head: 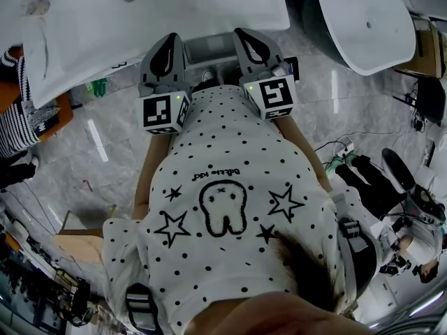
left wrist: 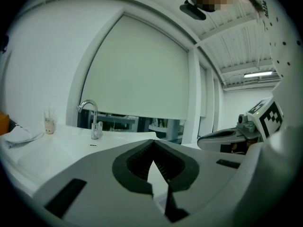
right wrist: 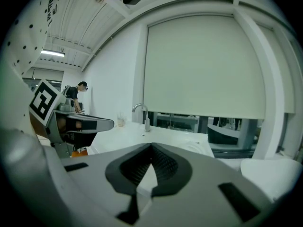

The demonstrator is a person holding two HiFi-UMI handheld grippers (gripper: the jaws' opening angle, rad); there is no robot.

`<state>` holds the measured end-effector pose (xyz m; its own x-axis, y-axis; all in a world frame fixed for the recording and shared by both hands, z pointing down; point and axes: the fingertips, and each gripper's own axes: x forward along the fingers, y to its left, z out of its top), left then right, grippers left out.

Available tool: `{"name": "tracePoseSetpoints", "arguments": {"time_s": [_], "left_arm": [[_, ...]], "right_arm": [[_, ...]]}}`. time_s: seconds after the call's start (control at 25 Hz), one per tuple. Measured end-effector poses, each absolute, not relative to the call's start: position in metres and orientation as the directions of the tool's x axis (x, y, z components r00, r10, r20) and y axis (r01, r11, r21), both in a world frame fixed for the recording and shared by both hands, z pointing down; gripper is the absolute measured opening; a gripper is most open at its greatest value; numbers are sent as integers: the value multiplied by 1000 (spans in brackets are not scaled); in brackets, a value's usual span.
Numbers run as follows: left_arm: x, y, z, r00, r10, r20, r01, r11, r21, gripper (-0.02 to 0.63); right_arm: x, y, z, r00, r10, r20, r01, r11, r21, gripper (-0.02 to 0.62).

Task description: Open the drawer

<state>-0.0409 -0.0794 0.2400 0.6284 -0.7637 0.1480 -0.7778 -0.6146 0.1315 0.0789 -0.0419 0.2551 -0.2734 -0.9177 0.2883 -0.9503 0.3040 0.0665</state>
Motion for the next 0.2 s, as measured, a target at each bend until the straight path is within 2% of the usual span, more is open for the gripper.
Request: {"name": "tracePoseSetpoints", "arguments": {"time_s": [0.2], "left_arm": [[-40, -79, 238, 629, -764, 147, -778, -615, 131, 5]], "right_arm": [[80, -39, 256, -271, -909, 315, -953, 300, 47, 14]]}}
